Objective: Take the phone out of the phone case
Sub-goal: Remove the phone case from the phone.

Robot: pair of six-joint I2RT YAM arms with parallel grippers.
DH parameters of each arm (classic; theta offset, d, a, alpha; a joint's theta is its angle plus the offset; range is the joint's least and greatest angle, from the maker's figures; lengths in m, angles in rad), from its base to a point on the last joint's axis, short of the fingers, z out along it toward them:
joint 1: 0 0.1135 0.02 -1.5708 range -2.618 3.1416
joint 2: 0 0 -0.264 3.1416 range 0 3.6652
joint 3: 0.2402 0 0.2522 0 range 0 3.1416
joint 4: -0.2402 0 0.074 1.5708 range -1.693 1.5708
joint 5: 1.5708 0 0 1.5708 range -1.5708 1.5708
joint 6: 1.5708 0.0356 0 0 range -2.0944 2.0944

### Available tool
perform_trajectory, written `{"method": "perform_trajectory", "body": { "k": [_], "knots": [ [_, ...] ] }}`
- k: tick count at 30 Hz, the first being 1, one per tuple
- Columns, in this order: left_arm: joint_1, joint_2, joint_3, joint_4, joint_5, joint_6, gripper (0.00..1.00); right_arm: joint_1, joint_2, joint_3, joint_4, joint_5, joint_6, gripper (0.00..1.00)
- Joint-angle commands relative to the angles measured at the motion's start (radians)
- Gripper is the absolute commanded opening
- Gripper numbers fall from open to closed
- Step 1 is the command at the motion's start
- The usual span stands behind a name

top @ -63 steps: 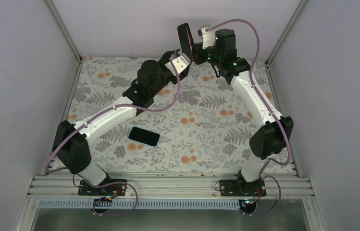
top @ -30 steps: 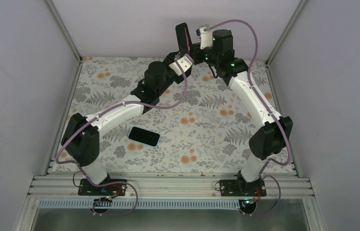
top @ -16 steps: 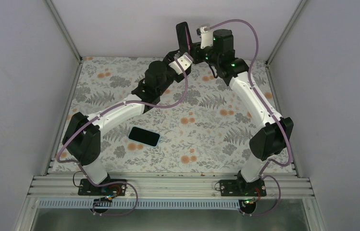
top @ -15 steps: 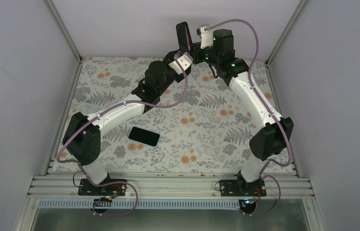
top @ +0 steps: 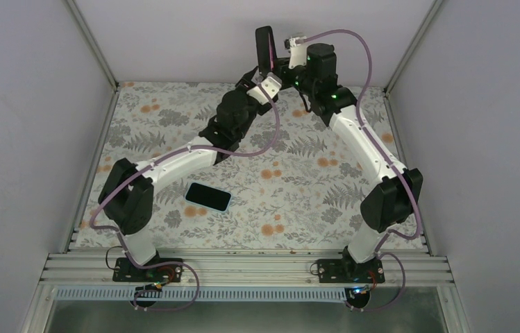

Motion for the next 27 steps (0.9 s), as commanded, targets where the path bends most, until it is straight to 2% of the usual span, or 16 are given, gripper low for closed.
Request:
{"method": "perform_trajectory", "body": {
  "k": [1, 4, 8, 11, 13, 15, 19, 22, 24, 27],
  "knots": [
    [0.027, 0.055, 0.05, 0.326, -0.26, 0.172, 0.67, 0.019, -0.057, -0.032, -0.006, -0.061, 0.073, 0.03],
    [0.024, 0.101, 0.02, 0.598, -0.296, 0.344, 0.74, 0.019, -0.051, -0.055, -0.018, -0.096, 0.104, 0.03],
    [0.018, 0.174, -0.037, 0.992, -0.228, 0.603, 0.8, 0.023, -0.041, -0.116, -0.002, -0.122, 0.122, 0.03],
    [0.037, 0.258, -0.035, 1.127, -0.16, 0.704, 0.86, 0.033, -0.021, -0.119, -0.007, -0.172, 0.127, 0.03],
    [0.052, 0.299, -0.008, 1.105, -0.158, 0.69, 0.86, 0.049, -0.015, -0.112, -0.008, -0.207, 0.116, 0.03],
    [0.064, 0.31, 0.001, 1.046, -0.146, 0.628, 0.82, 0.074, -0.01, -0.094, -0.022, -0.238, 0.097, 0.03],
    [0.084, 0.316, 0.053, 0.92, -0.161, 0.482, 0.66, 0.134, -0.016, -0.089, -0.035, -0.23, 0.063, 0.03],
    [0.091, 0.313, 0.078, 0.832, -0.169, 0.413, 0.47, 0.159, -0.024, -0.092, -0.036, -0.226, 0.046, 0.03],
    [0.093, 0.301, 0.08, 0.784, -0.162, 0.367, 0.38, 0.168, -0.027, -0.091, -0.037, -0.221, 0.042, 0.03],
    [0.098, 0.271, 0.105, 0.62, -0.145, 0.265, 0.27, 0.17, -0.021, -0.076, -0.042, -0.206, 0.032, 0.03]
  ]
}}
